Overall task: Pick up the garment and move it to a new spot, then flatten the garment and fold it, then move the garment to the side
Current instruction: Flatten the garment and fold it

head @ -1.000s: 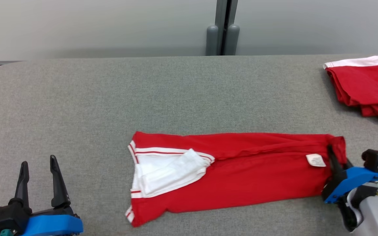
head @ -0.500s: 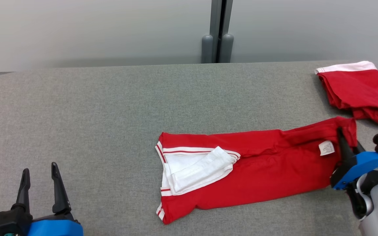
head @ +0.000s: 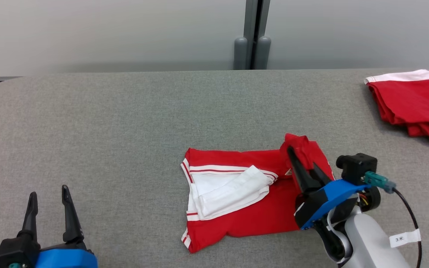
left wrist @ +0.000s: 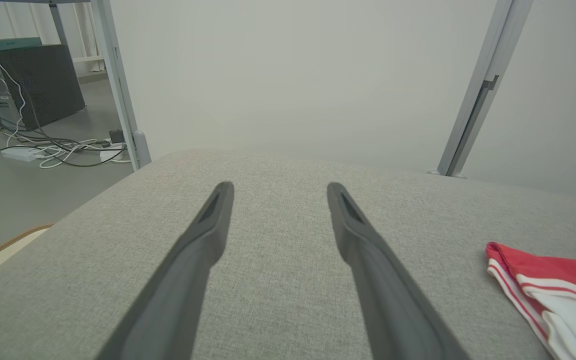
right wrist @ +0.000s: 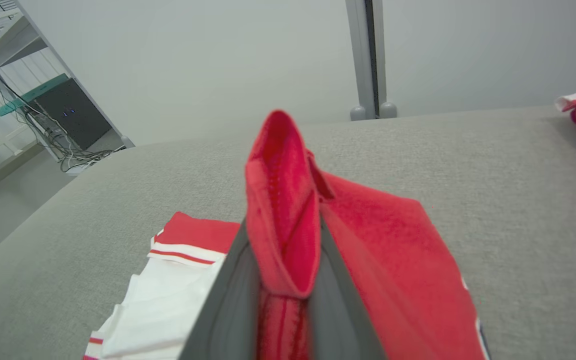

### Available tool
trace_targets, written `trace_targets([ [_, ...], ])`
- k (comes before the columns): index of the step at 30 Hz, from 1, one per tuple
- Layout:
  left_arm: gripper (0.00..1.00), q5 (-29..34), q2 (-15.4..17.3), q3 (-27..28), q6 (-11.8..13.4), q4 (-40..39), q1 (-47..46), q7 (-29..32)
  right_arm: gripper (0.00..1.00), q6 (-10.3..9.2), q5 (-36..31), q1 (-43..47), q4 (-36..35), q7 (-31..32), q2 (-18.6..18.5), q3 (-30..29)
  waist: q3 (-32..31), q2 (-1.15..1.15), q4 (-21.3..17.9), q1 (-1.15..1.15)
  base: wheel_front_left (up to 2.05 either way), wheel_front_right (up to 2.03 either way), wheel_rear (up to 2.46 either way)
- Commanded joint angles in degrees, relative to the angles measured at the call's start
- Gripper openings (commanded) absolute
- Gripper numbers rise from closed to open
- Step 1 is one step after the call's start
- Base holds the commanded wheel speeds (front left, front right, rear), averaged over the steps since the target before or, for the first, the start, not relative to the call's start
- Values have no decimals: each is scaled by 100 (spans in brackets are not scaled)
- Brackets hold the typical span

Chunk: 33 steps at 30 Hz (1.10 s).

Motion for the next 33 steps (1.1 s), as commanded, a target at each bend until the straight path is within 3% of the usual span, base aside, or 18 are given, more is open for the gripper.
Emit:
trace_targets([
  [1,100,12,-10,-62,-10,18,-159,-25,0,1,64,-32,-41,18,48,153,41,0,63,0,0,0,0],
  [13,100,21,-9,-178,-119,265,-473,-25,0,1,1214,-669,391,-396,67,1630,220,0,373,0,0,0,0],
  [26,100,-46,-10,-291,-114,386,-604,-25,0,1,2015,-1281,1241,-900,65,2685,356,0,514,0,0,0,0],
  [27,100,-51,-10,-291,-110,390,-618,-25,26,1,2025,-1323,1330,-884,64,2763,362,0,514,0,0,0,0],
  [28,100,-54,-9,-293,-106,397,-632,-25,100,1,2078,-1371,1400,-887,67,2837,366,0,512,0,0,0,0],
  [33,100,-53,-10,-295,-72,400,-634,-25,100,1,2197,-1460,1573,-1003,62,2935,344,0,461,0,0,0,0],
])
